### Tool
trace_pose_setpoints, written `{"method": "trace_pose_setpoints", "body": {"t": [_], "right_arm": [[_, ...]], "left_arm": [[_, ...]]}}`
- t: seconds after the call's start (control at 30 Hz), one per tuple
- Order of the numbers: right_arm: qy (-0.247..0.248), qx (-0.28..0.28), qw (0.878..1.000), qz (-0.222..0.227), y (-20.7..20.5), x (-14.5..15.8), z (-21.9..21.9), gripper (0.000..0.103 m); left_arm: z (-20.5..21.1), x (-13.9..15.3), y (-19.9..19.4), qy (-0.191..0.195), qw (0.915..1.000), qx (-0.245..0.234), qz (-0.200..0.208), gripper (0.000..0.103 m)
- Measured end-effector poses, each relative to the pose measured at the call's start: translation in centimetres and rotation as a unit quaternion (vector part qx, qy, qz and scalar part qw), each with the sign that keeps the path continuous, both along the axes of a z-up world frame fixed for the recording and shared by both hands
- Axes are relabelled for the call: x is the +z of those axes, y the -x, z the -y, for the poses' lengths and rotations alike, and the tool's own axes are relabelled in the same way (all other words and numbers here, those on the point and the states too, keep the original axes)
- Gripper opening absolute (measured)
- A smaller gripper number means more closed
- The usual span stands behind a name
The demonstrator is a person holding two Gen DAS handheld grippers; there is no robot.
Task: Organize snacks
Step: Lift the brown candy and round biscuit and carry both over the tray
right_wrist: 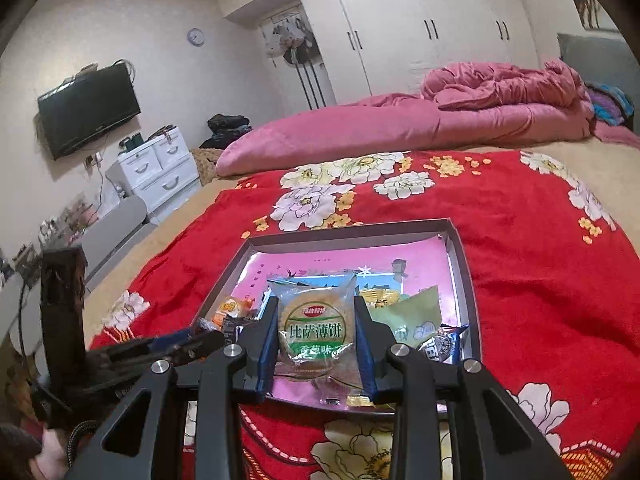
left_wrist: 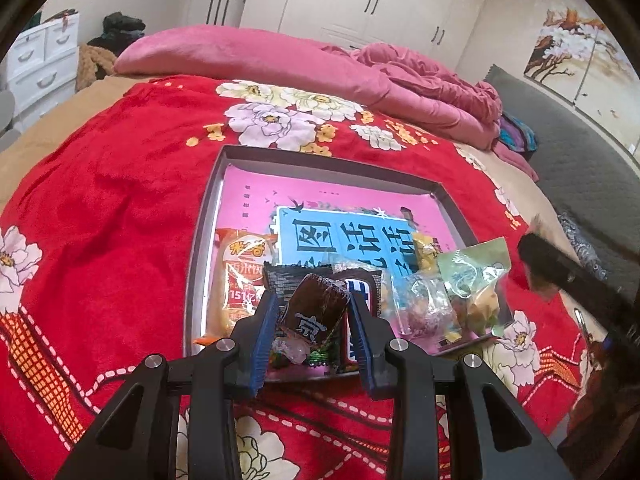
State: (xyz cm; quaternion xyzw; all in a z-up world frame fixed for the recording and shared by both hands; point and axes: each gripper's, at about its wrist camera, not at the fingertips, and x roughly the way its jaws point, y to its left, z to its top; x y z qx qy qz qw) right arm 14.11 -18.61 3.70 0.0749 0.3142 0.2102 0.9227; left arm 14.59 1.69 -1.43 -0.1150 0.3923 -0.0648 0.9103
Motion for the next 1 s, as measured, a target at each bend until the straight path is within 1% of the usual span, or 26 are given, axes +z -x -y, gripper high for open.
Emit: {"method": "trace_pose_setpoints", "body": {"t": [0.2, 0.37, 0.67, 1.0], "right_arm": [[0.006, -0.001, 1.000, 0.007, -0.1, 0.9, -0.6, 0.034], [0.022, 0.011, 1.000, 0.014, 0.0, 1.3, -1.3, 0.034], [0.034, 0.029, 0.999, -0.001, -0.5, -0.8, -3.1, 0.034], [0.051, 0.039, 0.998, -0.005, -1.1, -2.7, -4.3, 0.034]], "left_arm": [[0.2, -0.1, 0.0, -0.003, 1.0000, -0.003, -0.002, 0.037], [0.1, -0.4, -0.4, -0.006, 0.9999, 0.001, -0.009, 0.037], [-0.5, -0.9, -0.9, -0.006, 0.9998, 0.009, -0.017, 0.037], [0.1, -1.2, -1.2, -0.020, 0.9996, 0.000, -0.021, 0.037]]}}
